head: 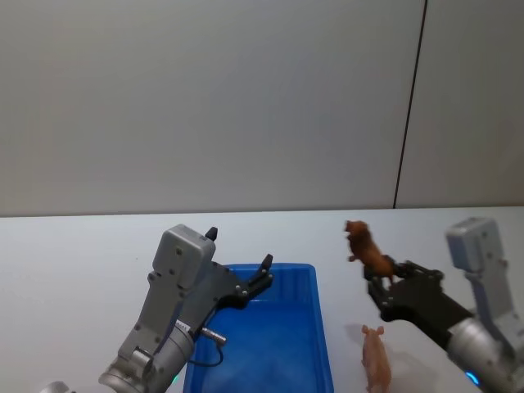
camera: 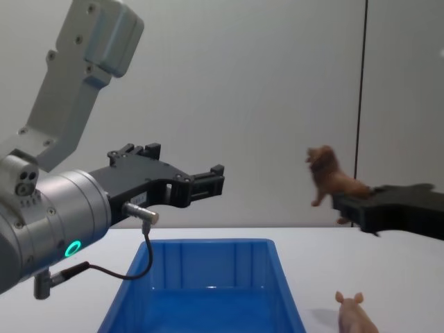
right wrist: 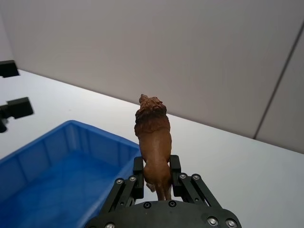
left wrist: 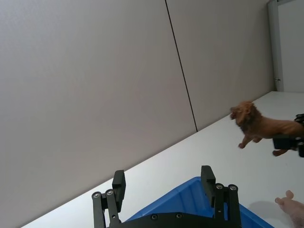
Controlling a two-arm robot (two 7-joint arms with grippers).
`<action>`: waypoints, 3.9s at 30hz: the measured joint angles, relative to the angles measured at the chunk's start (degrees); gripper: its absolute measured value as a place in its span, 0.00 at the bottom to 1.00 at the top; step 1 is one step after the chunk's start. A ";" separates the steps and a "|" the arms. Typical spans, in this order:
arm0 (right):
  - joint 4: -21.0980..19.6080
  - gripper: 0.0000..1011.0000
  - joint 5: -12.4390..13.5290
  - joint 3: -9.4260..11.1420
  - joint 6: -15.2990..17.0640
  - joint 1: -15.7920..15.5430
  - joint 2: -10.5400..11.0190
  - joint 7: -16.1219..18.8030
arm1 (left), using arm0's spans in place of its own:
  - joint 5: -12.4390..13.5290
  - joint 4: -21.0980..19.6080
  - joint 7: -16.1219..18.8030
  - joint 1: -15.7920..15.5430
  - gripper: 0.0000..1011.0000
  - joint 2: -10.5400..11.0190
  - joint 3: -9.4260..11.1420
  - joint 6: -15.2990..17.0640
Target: Pick up the two dolls from the table and place them into the box.
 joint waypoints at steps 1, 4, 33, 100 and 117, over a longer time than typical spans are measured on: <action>0.24 0.30 -0.03 -0.13 0.21 0.37 -0.26 0.33 | 0.00 0.00 0.00 0.00 0.99 0.00 0.00 0.00; 1.43 0.30 -0.20 -0.74 1.64 2.15 -1.36 2.35 | 0.00 0.00 0.00 0.00 0.99 0.00 0.00 0.00; 12.24 0.81 -1.37 -5.14 7.72 10.51 -8.28 9.71 | 0.00 0.00 0.00 0.00 0.99 0.00 0.00 0.00; 2.53 0.80 3.93 -3.91 13.34 -4.90 -3.17 -12.74 | 0.00 0.00 0.00 0.00 0.99 0.00 0.00 0.00; 1.90 0.36 2.97 -3.77 12.62 -5.18 -3.24 -13.02 | 0.00 0.00 0.00 0.00 0.99 0.00 0.00 0.00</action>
